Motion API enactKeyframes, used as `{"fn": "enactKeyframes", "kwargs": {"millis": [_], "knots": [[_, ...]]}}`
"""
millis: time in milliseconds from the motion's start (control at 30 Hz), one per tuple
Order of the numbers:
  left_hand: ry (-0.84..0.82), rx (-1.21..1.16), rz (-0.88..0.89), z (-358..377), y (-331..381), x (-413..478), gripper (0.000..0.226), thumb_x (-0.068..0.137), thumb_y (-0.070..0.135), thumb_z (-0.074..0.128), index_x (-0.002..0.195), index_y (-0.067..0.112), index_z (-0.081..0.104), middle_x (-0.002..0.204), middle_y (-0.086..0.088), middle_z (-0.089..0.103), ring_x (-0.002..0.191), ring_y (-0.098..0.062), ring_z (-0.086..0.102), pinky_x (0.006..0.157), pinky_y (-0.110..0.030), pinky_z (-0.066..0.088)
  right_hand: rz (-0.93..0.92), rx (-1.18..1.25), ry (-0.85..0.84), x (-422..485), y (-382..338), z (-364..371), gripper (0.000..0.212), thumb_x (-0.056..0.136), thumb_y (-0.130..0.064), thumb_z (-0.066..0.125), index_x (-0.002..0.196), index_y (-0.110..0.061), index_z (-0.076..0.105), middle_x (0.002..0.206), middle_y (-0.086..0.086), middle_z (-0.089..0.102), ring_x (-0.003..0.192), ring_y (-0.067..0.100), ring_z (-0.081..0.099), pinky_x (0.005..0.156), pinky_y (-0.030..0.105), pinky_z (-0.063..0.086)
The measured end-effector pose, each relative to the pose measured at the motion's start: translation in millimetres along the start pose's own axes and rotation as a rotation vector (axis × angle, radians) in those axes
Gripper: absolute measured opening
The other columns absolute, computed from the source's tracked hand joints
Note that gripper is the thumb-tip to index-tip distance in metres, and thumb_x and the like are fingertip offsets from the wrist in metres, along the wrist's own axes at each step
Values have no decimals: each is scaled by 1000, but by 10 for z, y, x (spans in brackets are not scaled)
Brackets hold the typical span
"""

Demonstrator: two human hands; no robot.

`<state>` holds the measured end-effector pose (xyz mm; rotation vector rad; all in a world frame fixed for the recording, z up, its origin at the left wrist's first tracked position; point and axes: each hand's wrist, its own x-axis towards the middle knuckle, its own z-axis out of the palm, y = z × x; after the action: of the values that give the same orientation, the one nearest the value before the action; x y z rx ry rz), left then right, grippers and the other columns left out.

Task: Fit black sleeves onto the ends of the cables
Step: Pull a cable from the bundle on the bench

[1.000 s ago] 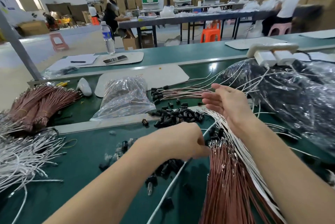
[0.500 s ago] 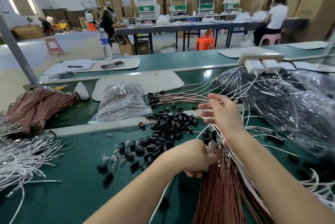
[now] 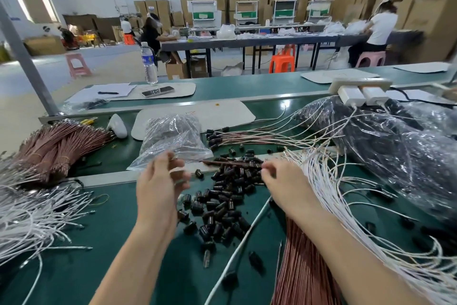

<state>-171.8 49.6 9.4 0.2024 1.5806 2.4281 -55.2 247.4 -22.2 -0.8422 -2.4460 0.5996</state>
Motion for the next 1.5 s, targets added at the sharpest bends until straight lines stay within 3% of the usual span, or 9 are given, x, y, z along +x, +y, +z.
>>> {"fn": "enactKeyframes", "kwargs": {"millis": [167,300,400,533,600,733,867,1067,1500], "knots": [[154,-116,19,-386,-241,-111,26,109,24,44,96,14,64,77,0,69,60,-11,63,52,-22,54,-3,-338,-55,-37,-51,98,28,103,-35,53,128,-26,64,116,-2,68,108,22,60,94,38,50],[174,-50,101,-392,-245,-147,25,109,25,43,97,16,64,78,1,72,61,-12,64,55,-23,56,-19,-241,6,-79,-89,109,19,103,-26,56,120,-25,63,114,-7,68,105,15,60,94,31,49],[188,24,159,-342,-287,-210,25,109,25,44,97,18,65,83,1,73,64,-14,66,56,-22,55,75,331,73,-159,-158,101,18,105,-19,53,115,-28,64,103,-14,67,85,4,62,74,14,50],[202,114,249,-250,-366,-246,21,107,22,46,103,13,65,94,-1,77,68,-13,68,56,-23,57,429,1459,-57,-264,-266,106,22,104,-6,51,114,-10,71,96,6,75,90,16,71,77,22,59],[198,149,290,-218,-404,-246,20,107,21,48,105,12,66,95,1,77,67,-12,67,56,-22,56,512,1647,-57,-262,-258,100,21,102,-5,53,114,-6,70,98,10,75,91,20,73,82,28,60],[198,161,289,-201,-453,-262,17,106,21,49,104,16,65,97,1,77,67,-11,65,55,-20,55,567,1750,-99,-251,-229,106,21,97,-5,59,117,-6,66,104,14,73,98,24,72,92,36,56],[208,114,282,-206,-458,-257,18,107,21,48,100,21,64,96,0,77,67,-12,65,54,-22,55,572,1833,-141,-255,-200,79,30,92,-6,64,121,-5,64,108,14,72,105,28,71,92,41,59],[234,29,261,-231,-433,-242,21,108,21,48,97,24,66,96,-2,77,67,-9,62,53,-19,52,611,1928,-151,-280,-174,84,32,87,-3,66,119,-5,63,109,16,74,97,27,75,88,44,61],[212,-21,241,-264,-398,-258,23,108,21,47,96,24,66,96,-2,77,65,-10,61,52,-20,52,697,1977,-218,-308,-199,121,35,84,6,64,119,1,62,114,29,71,104,35,73,72,31,63]]}}
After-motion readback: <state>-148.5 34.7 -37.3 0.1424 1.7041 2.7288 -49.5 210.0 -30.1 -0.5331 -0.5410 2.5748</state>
